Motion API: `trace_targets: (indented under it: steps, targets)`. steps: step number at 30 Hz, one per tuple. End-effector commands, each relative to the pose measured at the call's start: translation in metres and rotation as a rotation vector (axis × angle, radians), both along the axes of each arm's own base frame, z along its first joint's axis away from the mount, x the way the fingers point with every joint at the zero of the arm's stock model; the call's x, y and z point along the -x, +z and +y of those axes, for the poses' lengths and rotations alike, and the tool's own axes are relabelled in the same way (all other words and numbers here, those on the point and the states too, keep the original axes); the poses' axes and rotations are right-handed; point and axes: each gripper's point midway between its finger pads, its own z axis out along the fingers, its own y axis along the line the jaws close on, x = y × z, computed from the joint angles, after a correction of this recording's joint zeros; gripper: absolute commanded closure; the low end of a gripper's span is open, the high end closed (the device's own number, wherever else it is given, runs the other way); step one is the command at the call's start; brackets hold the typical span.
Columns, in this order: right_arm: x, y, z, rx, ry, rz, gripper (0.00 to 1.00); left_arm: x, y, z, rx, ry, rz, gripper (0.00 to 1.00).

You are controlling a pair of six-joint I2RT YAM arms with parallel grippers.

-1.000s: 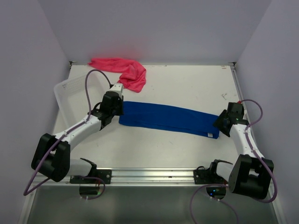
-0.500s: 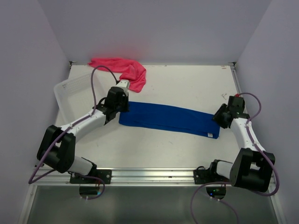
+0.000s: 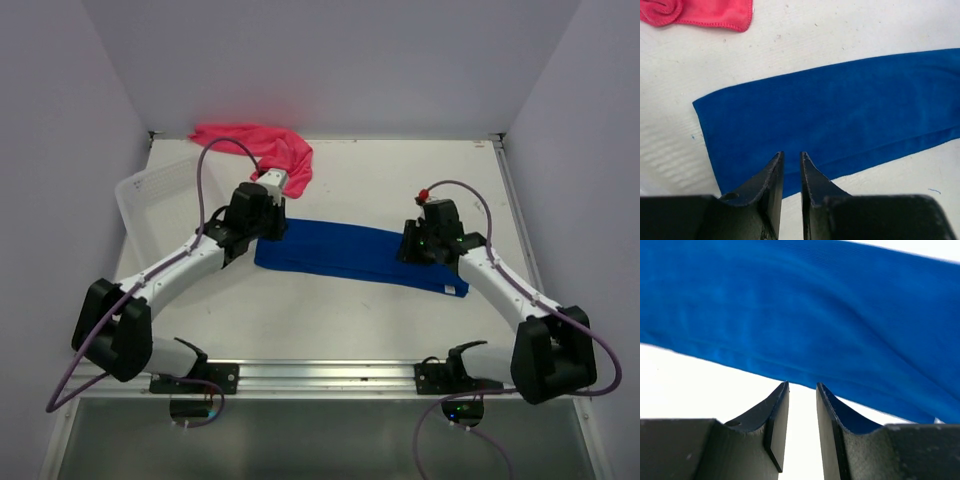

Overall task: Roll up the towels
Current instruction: Fold the towel

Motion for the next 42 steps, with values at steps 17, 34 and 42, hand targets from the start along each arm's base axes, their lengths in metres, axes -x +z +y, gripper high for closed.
trace_targets:
  steps: [17,34,42]
  targets:
    - [-0.043,-0.006,0.126,0.537,0.661,-0.163,0.71,0.014,0.062,0.041,-0.102,0.029,-0.231,0.57]
    - [-0.018,-0.044,0.123,0.589,0.792,-0.064,0.71,0.014,0.059,0.035,-0.09,0.006,-0.217,0.55]
    - [-0.012,-0.056,0.124,0.578,0.815,-0.024,0.68,0.014,0.057,0.032,-0.085,-0.003,-0.208,0.54]
